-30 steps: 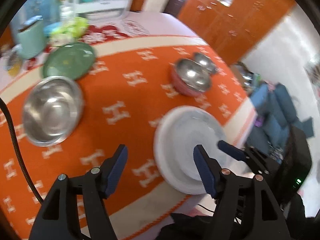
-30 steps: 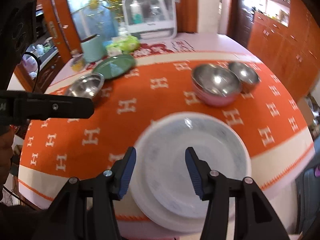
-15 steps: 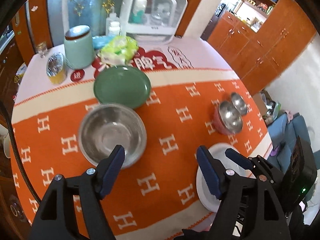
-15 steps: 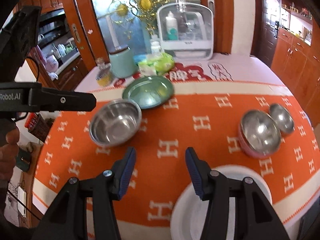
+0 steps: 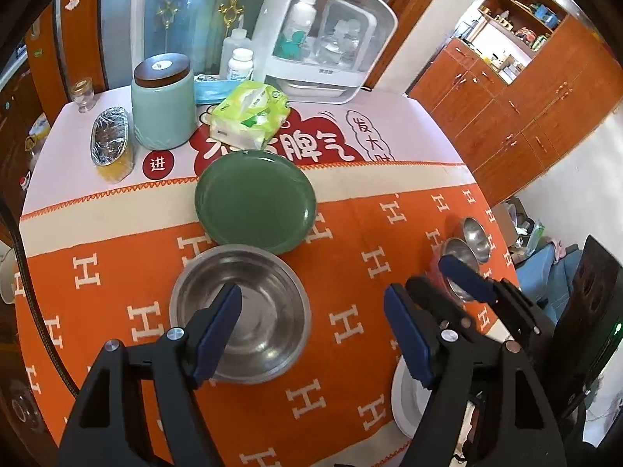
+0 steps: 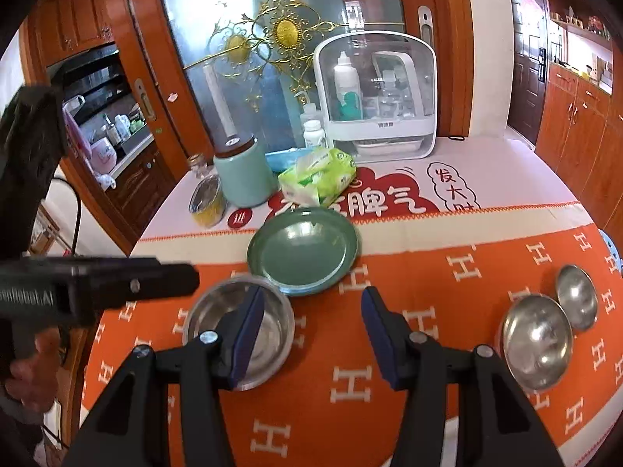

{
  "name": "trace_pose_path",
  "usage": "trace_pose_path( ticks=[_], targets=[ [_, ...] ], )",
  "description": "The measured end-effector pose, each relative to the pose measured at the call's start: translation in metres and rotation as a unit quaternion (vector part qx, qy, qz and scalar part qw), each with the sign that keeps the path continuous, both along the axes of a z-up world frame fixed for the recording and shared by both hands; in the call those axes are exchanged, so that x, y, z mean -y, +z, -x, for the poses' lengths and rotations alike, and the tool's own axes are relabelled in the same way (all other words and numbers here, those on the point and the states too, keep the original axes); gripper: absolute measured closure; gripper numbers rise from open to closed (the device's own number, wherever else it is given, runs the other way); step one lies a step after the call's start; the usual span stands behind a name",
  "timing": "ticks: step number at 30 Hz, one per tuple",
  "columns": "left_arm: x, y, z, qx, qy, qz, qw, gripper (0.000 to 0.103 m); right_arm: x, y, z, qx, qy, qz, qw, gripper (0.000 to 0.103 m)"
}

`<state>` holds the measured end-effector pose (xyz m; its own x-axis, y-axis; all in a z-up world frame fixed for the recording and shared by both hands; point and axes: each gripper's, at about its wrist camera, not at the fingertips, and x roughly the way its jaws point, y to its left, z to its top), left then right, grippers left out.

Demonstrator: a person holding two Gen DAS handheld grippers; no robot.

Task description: Organize plates and bowls

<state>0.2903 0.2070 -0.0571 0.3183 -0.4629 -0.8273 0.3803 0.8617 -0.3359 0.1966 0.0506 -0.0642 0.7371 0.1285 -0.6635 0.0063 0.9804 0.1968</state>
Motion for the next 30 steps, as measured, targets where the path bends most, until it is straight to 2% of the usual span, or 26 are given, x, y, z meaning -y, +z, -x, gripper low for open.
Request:
trace_pose_path(
  ticks=[12, 16, 25, 30],
  targets=[
    [-0.014, -0.03, -0.071, -0.029, 0.032, 0.022, 0.9988, 0.029, 0.03, -0.014, -0.075, -0.002, -0.039, -0.048, 0.998, 0.051],
    [-0.015, -0.056, -0.088, -0.056, 0.032, 0.029, 0.9975, 0.029, 0.039, -0.033, -0.092, -0.017, -0.052, -0.067, 0.996, 0.051],
    [-0.026, -0.121, -0.119, -0.116, 0.053, 0.051, 0.9905, 0.029, 0.05, -0.09, -0.118, -0.062, -0.07, -0.147, 0.985, 0.051],
    [-0.03, -0.151, -0.13, -0.143, 0.063, 0.05, 0.9864, 0.03, 0.051, -0.123, -0.122, -0.091, -0.087, -0.198, 0.972, 0.051]
  ],
)
